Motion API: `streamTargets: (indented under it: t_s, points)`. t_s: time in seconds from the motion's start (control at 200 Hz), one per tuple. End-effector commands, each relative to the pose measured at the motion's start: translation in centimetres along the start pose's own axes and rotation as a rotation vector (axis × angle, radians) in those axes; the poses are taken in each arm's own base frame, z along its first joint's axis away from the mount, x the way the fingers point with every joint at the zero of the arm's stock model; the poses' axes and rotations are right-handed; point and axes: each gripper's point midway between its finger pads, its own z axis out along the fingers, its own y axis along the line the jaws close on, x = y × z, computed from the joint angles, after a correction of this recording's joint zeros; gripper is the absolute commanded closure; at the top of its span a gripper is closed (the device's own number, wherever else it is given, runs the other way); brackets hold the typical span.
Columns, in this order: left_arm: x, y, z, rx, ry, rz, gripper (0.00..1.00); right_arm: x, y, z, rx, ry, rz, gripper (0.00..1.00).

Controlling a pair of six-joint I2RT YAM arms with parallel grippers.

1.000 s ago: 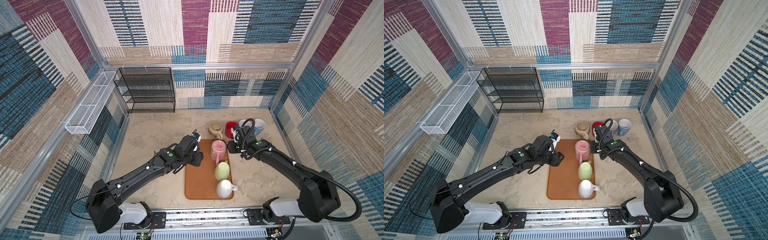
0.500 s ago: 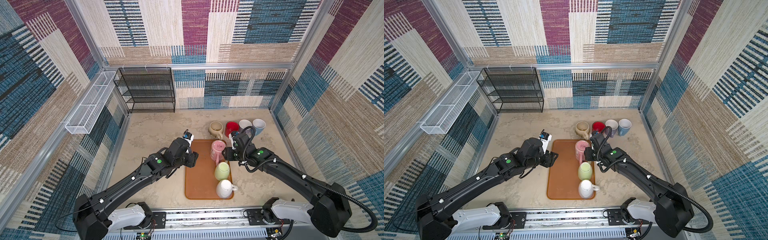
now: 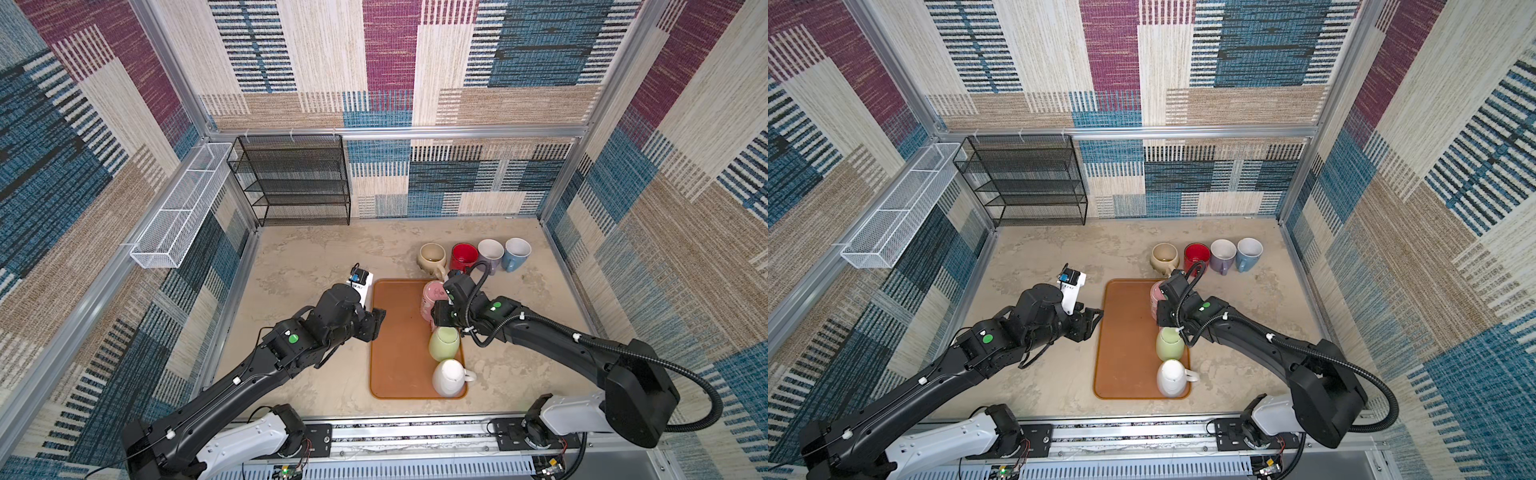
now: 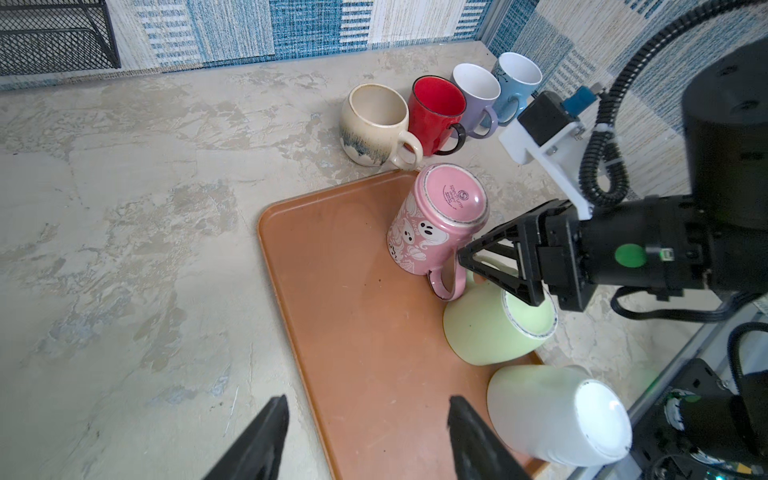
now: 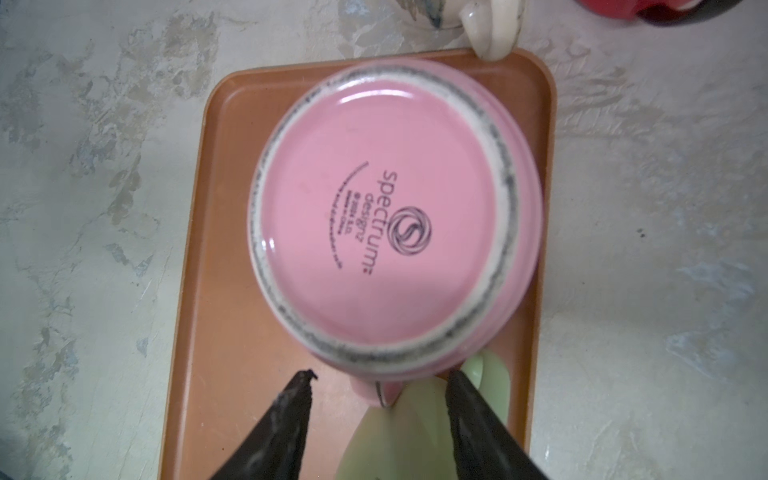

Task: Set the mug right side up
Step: 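Move the right gripper over the upside-down pink mug while the left gripper advances, then lower the right gripper and grasp the pink mug's base rim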

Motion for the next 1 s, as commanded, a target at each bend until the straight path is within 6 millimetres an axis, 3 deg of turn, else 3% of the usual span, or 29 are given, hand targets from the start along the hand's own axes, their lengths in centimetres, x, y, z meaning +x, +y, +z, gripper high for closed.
streamTargets:
  t_s: [0.0,0.416,0.581,0.997]
  points:
    - [0.5,0.4,-0.1,-0.013,0.009,0.025,0.34,-1.4,0.3,0.4,0.018,-0.052,0.02,0.46]
    - [0.8,0.4,-0.6,0.005,-0.001,0.013,0.34,-1.4,0.0,2.7,0.108,-0.026,-0.028,0.63]
    - [0.9,0.4,-0.5,0.004,0.003,0.01,0.34,-1.3,0.3,3.3,0.115,-0.011,-0.061,0.76]
    - [0.7,0.6,-0.3,-0.007,0.004,0.011,0.34,-1.7,2.8,3.2,0.036,0.018,-0.219,0.93]
